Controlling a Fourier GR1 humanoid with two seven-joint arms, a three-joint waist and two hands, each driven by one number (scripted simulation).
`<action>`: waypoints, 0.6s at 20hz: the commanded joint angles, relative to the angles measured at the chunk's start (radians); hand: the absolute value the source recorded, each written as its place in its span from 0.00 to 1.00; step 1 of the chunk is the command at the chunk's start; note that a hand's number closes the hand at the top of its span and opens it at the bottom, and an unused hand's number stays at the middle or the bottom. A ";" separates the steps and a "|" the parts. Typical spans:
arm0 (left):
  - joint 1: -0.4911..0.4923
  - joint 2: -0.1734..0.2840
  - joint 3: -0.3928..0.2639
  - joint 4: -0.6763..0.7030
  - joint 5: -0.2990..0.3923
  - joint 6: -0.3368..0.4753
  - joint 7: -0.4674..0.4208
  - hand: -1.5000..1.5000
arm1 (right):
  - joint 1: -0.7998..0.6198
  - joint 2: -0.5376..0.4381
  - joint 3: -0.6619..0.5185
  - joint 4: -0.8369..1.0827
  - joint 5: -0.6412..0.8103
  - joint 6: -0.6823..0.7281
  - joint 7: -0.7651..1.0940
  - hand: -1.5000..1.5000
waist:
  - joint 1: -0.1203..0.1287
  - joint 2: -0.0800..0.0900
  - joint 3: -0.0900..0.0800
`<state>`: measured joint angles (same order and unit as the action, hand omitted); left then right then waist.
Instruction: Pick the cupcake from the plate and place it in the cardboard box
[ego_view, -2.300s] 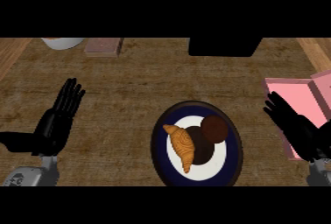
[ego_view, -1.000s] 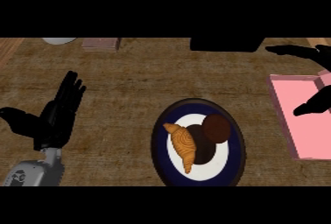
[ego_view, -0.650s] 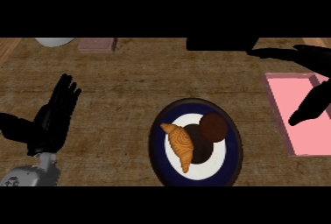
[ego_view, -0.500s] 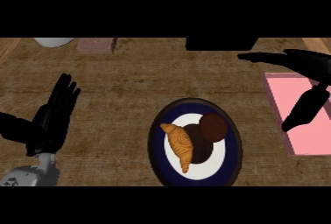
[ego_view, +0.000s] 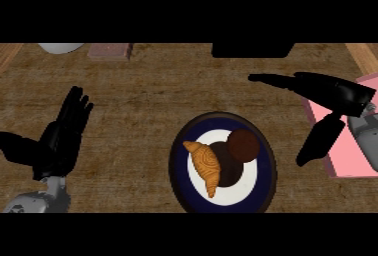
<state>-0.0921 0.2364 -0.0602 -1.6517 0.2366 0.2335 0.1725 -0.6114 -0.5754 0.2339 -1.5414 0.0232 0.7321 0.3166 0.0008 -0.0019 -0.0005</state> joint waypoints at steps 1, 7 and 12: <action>-0.041 -0.007 0.014 -0.018 -0.015 0.003 0.057 0.50 | 0.009 0.056 -0.032 0.035 0.028 0.036 0.024 0.00 | 0.003 0.002 0.000; -0.040 -0.014 0.069 0.032 0.005 -0.056 0.008 0.50 | 0.078 0.133 -0.033 -0.056 0.089 0.042 0.098 0.00 | 0.000 0.001 0.000; -0.022 -0.030 0.077 0.041 -0.034 -0.058 -0.015 0.50 | 0.077 0.204 -0.024 0.005 0.226 -0.002 0.012 0.00 | 0.003 0.002 0.000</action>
<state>-0.0926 0.2161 -0.0110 -1.6517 0.2154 0.1857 0.1814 -0.5258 -0.4277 0.2162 -1.5543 0.1854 0.7447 0.3308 0.0032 -0.0003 0.0000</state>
